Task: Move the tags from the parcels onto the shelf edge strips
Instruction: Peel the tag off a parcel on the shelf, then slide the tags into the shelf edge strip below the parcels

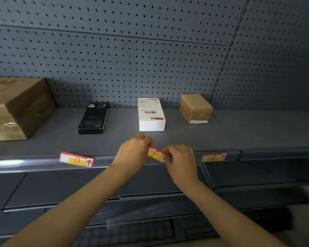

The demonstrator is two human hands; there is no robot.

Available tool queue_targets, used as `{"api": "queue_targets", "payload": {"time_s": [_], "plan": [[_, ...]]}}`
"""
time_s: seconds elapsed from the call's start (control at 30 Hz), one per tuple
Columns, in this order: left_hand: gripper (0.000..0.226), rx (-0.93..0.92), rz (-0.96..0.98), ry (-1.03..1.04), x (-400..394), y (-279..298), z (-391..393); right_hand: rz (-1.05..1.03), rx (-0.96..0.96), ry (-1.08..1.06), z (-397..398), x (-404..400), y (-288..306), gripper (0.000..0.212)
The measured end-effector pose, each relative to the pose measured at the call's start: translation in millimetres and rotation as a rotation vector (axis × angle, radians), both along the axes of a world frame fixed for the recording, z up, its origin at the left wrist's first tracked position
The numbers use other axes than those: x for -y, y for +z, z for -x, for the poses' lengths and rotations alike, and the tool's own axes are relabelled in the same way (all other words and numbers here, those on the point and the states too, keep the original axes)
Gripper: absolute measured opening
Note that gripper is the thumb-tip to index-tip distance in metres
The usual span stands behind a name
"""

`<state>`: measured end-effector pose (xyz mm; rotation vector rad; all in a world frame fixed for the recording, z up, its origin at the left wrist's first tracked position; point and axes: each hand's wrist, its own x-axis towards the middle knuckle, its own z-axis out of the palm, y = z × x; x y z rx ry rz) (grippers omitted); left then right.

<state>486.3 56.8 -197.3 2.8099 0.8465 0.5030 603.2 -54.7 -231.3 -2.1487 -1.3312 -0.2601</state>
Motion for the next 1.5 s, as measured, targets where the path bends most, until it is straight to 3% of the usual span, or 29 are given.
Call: {"api": "queue_targets", "payload": {"time_s": [0.2, 0.4, 0.6, 1.27, 1.5], "plan": [[0.013, 0.044, 0.063, 0.013, -4.4, -7.8, 6.9, 0.065, 0.038, 0.069, 2.5, -7.2, 5.5, 0.005], [0.017, 0.036, -0.016, 0.095, -0.3, -22.4, 17.3, 0.104, 0.143, 0.139, 3.2, -7.0, 2.7, 0.009], [0.025, 0.026, 0.033, 0.071, 2.9, -30.5, 19.2, 0.280, 0.212, 0.163, 5.5, -11.1, 2.0, 0.030], [0.033, -0.042, -0.014, 0.171, 22.3, -34.6, 16.8, 0.266, 0.228, 0.157, 5.7, -1.3, 3.5, 0.034], [0.038, -0.067, -0.107, 0.335, 12.8, -35.5, 57.4, 0.218, 0.192, 0.358, 45.0, -15.5, -0.5, 0.031]]}}
